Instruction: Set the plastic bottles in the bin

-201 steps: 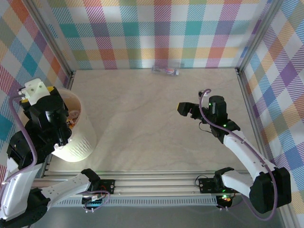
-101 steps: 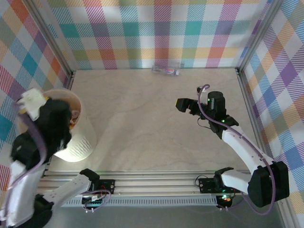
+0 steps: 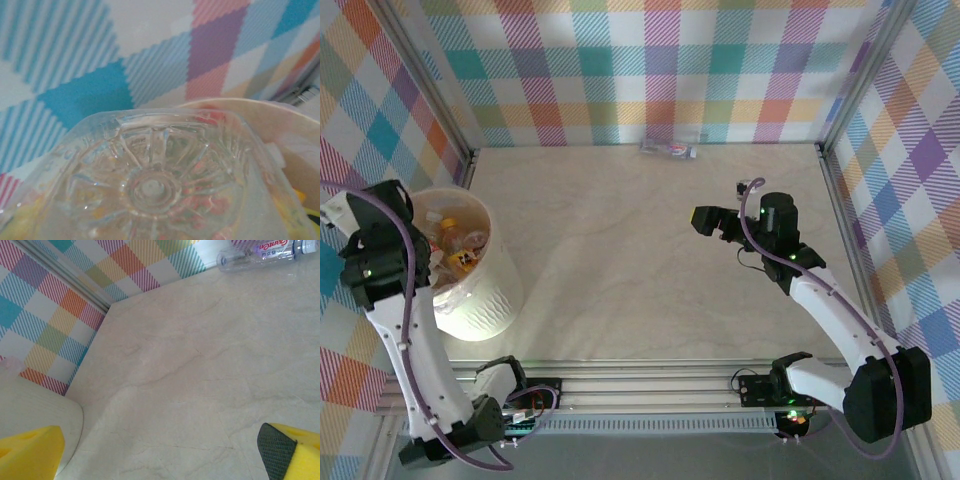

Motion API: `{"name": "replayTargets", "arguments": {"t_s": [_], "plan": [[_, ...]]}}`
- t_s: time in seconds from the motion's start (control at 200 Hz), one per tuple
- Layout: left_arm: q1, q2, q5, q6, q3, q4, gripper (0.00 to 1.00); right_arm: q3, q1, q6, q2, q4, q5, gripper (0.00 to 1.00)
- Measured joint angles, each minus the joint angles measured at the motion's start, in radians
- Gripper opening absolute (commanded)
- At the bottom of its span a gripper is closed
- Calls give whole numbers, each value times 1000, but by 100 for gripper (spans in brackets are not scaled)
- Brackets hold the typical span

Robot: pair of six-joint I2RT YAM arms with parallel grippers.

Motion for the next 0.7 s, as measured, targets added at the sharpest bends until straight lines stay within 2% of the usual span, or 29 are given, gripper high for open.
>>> {"name": "replayTargets", "arguments": {"t_s": [0.095,0.245,0.29,0.36,0.465,0.53,0.7], "plan": [[18,-11,-35,14,3,-21,51,0,0,0,10,0,-1,100],[57,47,-31,23,2,-25,54,0,0,-1,31,-1,-4,100],[61,70,-29,23,2,-25,61,0,0,-3,36,-2,-4,100],[63,119,-21,20,2,-26,81,0,0,-5,40,-6,-4,100],[64,156,-3,10,4,-29,95,0,0,-9,44,-9,-4,100],[64,163,4,10,21,-47,100,2,0,-11,49,-9,-4,100],[64,164,37,0,115,-78,100,13,0,-11,79,-8,-3,100]]}}
